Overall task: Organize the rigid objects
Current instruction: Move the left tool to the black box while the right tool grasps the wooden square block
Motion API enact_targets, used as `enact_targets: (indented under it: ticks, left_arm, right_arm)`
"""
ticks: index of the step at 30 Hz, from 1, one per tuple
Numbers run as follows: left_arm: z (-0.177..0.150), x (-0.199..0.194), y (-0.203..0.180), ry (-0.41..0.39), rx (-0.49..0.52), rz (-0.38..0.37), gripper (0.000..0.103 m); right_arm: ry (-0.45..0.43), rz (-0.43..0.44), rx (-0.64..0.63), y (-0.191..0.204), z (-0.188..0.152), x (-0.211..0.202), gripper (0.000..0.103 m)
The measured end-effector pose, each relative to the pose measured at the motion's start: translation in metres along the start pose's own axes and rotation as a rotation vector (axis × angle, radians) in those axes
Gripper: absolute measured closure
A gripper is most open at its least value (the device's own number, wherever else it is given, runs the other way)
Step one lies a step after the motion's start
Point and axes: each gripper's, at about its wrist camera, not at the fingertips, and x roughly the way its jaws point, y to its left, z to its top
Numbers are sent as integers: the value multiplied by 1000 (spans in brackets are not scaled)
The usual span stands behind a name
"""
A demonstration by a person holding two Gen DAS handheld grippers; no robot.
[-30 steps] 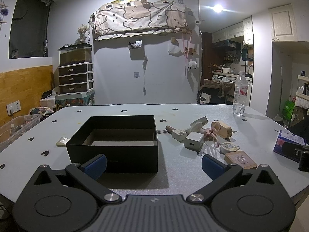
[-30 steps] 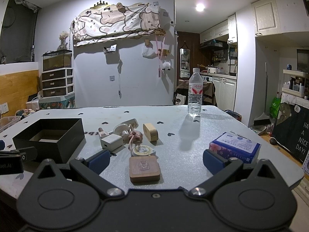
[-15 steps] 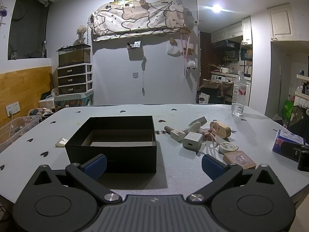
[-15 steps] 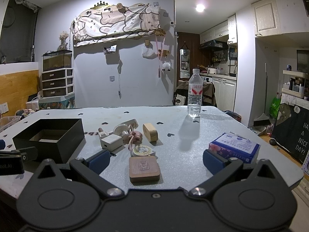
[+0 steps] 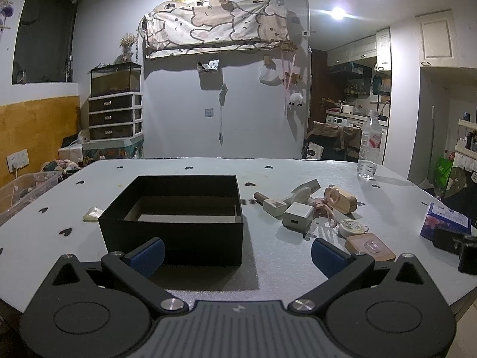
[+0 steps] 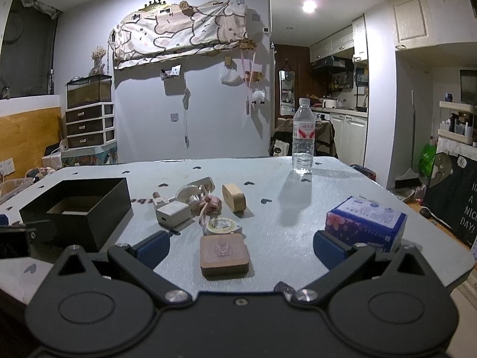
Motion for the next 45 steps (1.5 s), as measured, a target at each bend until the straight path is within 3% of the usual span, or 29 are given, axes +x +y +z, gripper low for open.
enact_targets:
  ticks: [9,16,23,27,35,43,45]
  left_arm:
    - [5,13,38,11,-41,61,0]
    - [17,27,83,-11,-73,174,0]
    - [34,45,122,9,-72,229,0]
    - [41,61,141,44,-66,229,0]
    - [51,91,158,67,-38,227,0]
    - [63,129,166,157,-24,186,2]
    - [64,139,166,179,-15,177,9]
  right_arm:
    - [26,16,1,1,-10,16,0]
    - [53,22,8,5,-17,34,0]
    - [69,-6,30,9,-17,59,0]
    - [75,-10,47,6,-13,76,0]
    - [211,-13,54,0,-8,127,0]
    - [307,53,7,12,-1,162,15]
    - [326,59,-10,16,0,170,19]
